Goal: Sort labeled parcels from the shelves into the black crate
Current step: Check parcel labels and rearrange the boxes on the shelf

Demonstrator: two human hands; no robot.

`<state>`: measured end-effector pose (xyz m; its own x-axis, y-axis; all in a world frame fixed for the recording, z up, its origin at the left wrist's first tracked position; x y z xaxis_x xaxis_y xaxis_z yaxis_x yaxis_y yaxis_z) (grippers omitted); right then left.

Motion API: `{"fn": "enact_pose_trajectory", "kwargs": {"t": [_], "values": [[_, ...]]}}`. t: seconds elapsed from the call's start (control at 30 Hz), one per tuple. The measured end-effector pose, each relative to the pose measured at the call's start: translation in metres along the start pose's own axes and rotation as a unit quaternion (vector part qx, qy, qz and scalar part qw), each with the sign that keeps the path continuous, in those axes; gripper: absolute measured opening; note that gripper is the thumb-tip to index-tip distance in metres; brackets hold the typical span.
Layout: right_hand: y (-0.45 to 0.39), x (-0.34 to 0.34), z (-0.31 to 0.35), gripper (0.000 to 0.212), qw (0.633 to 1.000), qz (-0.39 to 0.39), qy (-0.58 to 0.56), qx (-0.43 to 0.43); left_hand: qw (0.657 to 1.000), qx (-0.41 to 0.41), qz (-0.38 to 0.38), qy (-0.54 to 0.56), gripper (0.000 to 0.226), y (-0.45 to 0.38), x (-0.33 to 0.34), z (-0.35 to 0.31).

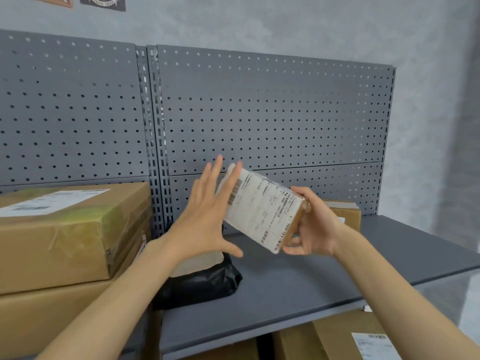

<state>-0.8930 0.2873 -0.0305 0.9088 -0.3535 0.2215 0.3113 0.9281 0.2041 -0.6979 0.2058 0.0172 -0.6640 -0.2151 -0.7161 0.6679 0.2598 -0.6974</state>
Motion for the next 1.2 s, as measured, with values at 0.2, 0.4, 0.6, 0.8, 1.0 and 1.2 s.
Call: {"fn": "enact_pose_trajectory", "kwargs": {"t": [0.2,0.4,0.6,0.8,1.0,1.2], "values": [[0.004,-0.009,0.009,0.069,0.999,-0.020,0.044,0.000,0.989,0.088,0.030,-0.116,0.114,-0.013,0.001,-0.003],[0.004,-0.008,0.011,0.069,0.969,-0.069,-0.167,-0.166,0.961,-0.213,-0.074,0.160,0.093,-0.007,0.020,0.000],[-0.002,0.022,-0.007,0.089,0.960,-0.068,0.064,-0.265,0.934,-0.302,-0.058,0.182,0.077,-0.010,0.052,-0.010],[-0.015,0.007,-0.014,0.096,0.953,-0.020,0.148,-0.264,0.943,-0.225,-0.016,0.245,0.046,-0.009,0.062,-0.002],[-0.041,0.006,-0.026,0.095,0.949,-0.080,0.175,-0.250,0.945,-0.220,0.041,0.240,0.062,0.000,0.070,0.012],[-0.060,0.005,-0.035,0.083,0.942,-0.097,0.231,-0.222,0.945,-0.250,0.133,0.163,0.069,0.007,0.085,0.035]]}}
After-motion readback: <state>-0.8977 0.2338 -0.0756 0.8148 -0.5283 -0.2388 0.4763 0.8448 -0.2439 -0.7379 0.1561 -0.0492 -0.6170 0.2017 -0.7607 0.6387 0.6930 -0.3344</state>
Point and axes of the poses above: each hand's wrist, its own y-axis away from the middle knuckle, its own x-axis out of the palm, z = x × y, the point moved 4 cm from there along -y, towards the middle knuckle, and after that the axes turned 6 degrees about -z, right-handed, at the moved point
